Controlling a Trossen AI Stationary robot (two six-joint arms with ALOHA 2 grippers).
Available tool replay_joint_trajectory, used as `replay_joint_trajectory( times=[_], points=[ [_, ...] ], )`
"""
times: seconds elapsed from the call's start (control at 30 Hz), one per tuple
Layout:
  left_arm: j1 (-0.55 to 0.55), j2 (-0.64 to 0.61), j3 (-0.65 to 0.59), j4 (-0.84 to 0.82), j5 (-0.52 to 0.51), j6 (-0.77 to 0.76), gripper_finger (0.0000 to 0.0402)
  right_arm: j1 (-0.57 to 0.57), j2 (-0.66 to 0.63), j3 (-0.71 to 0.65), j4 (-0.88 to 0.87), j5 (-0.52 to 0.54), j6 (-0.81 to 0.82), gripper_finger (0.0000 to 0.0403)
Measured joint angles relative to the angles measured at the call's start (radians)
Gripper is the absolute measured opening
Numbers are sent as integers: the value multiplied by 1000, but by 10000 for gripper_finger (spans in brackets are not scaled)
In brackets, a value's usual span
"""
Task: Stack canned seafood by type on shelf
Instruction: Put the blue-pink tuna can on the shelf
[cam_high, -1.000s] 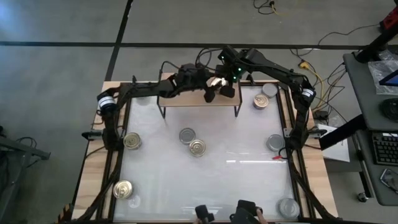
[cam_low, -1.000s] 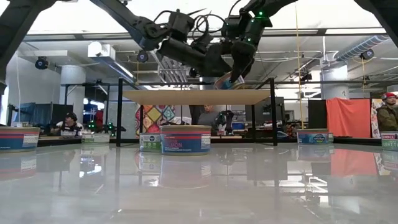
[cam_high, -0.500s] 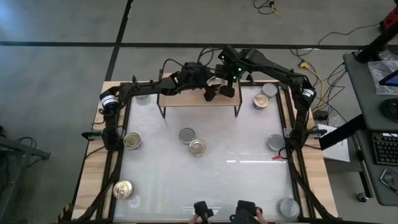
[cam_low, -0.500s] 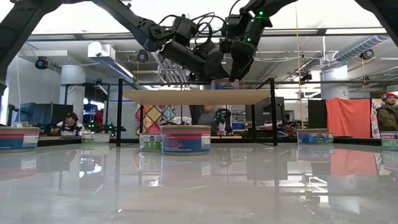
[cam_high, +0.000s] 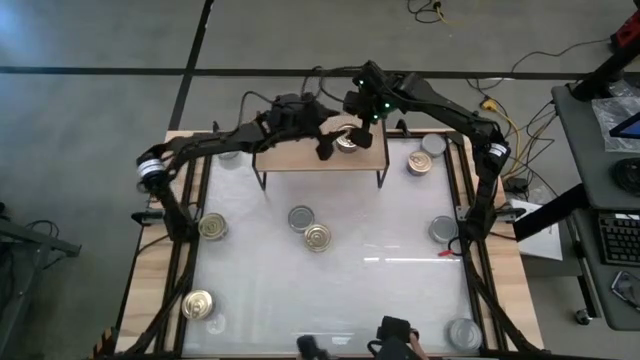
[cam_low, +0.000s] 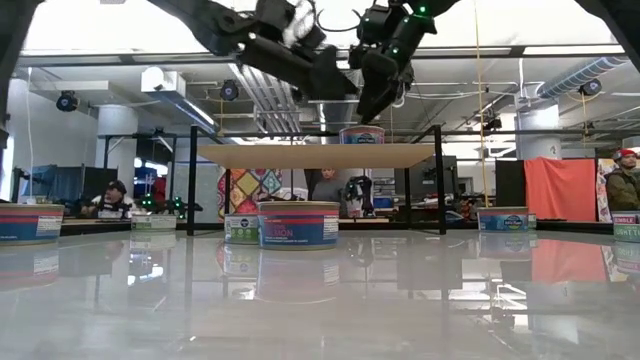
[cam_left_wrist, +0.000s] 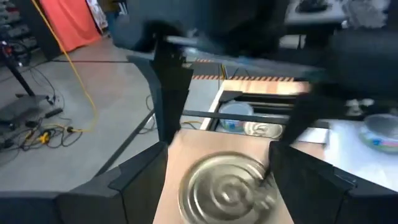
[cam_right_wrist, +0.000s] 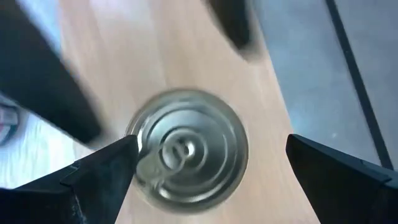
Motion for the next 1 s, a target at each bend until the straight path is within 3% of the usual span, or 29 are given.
replay_joint_trajectory(
  times=[0.2, 0.3, 0.73, 0.87, 1.0],
  points=[
    [-16, -266, -302, 162, -12, -82, 265, 7, 2, -28, 42, 10, 26, 398],
    [-38, -378, -418, 227, -12, -110, 265, 12, 2, -27, 38, 8, 53, 378],
    [-104, -656, -681, 273, -15, -152, 265, 2, 40, -35, 60, -36, 73, 165],
    [-105, -703, -724, 268, -18, -178, 265, -1, 56, -36, 68, -10, 80, 119],
    [-106, -731, -754, 272, -18, -186, 265, 0, 55, -35, 61, 82, 81, 91]
  ],
)
